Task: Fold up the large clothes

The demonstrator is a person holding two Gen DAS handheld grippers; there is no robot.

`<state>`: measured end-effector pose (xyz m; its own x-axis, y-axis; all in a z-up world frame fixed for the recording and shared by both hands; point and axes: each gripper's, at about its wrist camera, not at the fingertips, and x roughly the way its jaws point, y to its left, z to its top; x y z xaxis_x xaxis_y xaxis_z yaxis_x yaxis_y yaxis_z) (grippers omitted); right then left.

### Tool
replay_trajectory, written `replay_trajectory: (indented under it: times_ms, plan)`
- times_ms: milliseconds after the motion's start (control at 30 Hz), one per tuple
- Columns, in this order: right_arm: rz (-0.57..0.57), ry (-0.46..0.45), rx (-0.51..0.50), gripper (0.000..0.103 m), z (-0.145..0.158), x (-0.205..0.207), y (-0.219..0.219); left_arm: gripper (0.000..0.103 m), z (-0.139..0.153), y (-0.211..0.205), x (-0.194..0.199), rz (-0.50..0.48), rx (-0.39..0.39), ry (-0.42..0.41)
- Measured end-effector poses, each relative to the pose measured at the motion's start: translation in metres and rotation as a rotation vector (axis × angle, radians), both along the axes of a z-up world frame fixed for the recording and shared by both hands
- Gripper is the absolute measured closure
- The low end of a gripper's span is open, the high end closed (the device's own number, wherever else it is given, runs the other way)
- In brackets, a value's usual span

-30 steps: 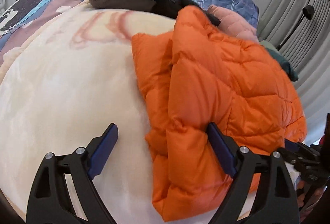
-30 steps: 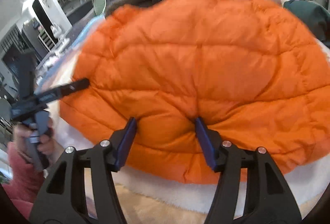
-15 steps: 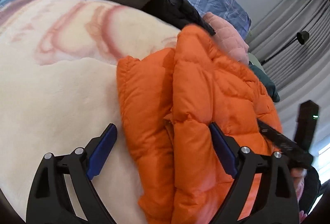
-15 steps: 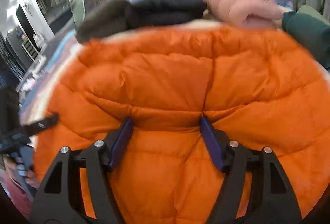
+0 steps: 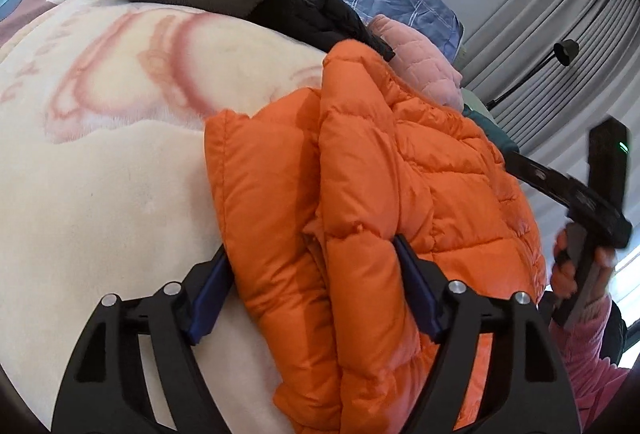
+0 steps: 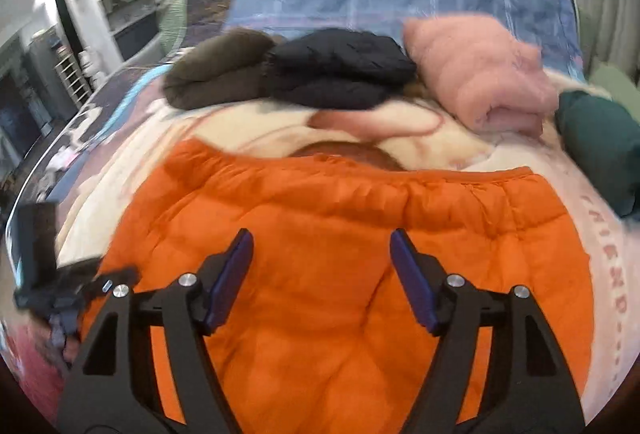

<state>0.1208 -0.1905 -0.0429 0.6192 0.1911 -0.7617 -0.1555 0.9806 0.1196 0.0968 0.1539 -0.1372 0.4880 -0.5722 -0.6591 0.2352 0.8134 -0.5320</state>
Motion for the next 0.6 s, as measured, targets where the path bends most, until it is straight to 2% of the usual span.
replay_trajectory:
  times_ms: [100,167,267,567,600]
  plan:
    - [-0.015,0.130,-0.005,0.029,-0.048,0.039,0.005,0.025,-0.001,0.000,0.004,0.005,0.003,-0.001]
    - [-0.010,0.114,-0.020,0.027,-0.066,0.045,0.009,0.024,-0.002,0.000,0.006,0.006,-0.004,-0.004]
    - [-0.015,0.086,-0.055,0.027,-0.073,0.042,0.015,0.026,-0.003,-0.002,0.008,-0.007,0.004,-0.013]
    - [-0.003,0.062,-0.074,0.027,-0.077,0.039,0.013,0.051,0.010,-0.017,0.003,-0.053,0.074,-0.079]
    - [-0.002,0.061,-0.074,0.027,-0.076,0.038,0.014,0.057,0.012,-0.017,0.003,-0.052,0.076,-0.083]
